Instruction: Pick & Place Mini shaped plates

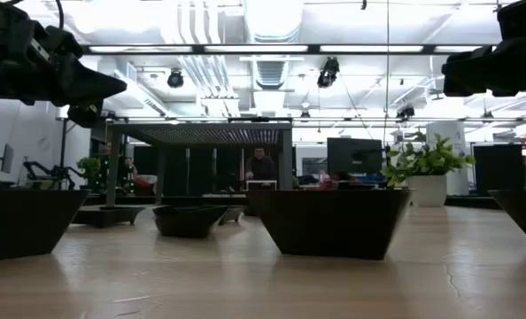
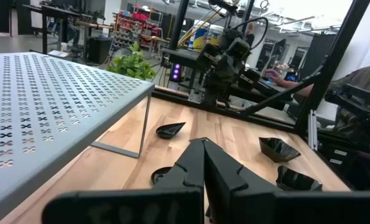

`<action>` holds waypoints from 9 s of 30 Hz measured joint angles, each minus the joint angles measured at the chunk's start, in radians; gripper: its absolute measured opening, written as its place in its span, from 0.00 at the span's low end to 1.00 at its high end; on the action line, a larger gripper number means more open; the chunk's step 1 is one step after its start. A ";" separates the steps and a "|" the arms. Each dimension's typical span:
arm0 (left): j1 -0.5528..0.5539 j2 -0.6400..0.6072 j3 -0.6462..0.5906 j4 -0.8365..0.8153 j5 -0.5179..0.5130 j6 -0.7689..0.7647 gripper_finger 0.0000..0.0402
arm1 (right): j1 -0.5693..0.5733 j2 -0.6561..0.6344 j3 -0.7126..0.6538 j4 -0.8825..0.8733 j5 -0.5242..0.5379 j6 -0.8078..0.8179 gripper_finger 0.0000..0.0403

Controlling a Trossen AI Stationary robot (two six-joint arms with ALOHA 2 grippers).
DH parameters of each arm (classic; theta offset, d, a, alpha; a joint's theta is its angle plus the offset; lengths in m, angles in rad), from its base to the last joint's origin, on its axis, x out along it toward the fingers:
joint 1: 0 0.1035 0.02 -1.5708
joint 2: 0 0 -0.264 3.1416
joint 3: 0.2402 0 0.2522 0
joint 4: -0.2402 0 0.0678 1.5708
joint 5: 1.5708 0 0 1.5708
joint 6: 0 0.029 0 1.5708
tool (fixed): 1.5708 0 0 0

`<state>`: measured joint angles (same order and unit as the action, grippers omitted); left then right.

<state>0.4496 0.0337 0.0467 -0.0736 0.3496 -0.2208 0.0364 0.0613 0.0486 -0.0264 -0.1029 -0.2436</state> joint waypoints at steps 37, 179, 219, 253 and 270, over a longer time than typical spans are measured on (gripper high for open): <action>-0.001 0.000 0.000 0.000 0.000 0.000 0.01 | 0.000 0.000 0.000 0.000 0.000 0.000 0.02; 0.000 0.000 0.000 0.015 0.000 0.000 0.01 | 0.778 1.690 1.109 -0.806 0.236 0.739 0.21; 0.000 0.000 0.000 0.015 0.000 0.000 0.01 | 0.724 1.741 1.285 -1.007 0.488 0.615 0.02; -0.001 0.000 0.000 0.015 0.000 0.000 0.01 | -0.075 1.741 1.731 -0.884 0.589 -0.210 0.02; -0.001 0.000 0.000 0.015 0.000 0.000 0.01 | -0.337 1.832 1.739 -0.692 0.487 -0.356 0.02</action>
<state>0.4488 0.0338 0.0467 -0.0589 0.3496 -0.2207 -0.3006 1.8935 1.7876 -0.7184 0.3839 -0.5995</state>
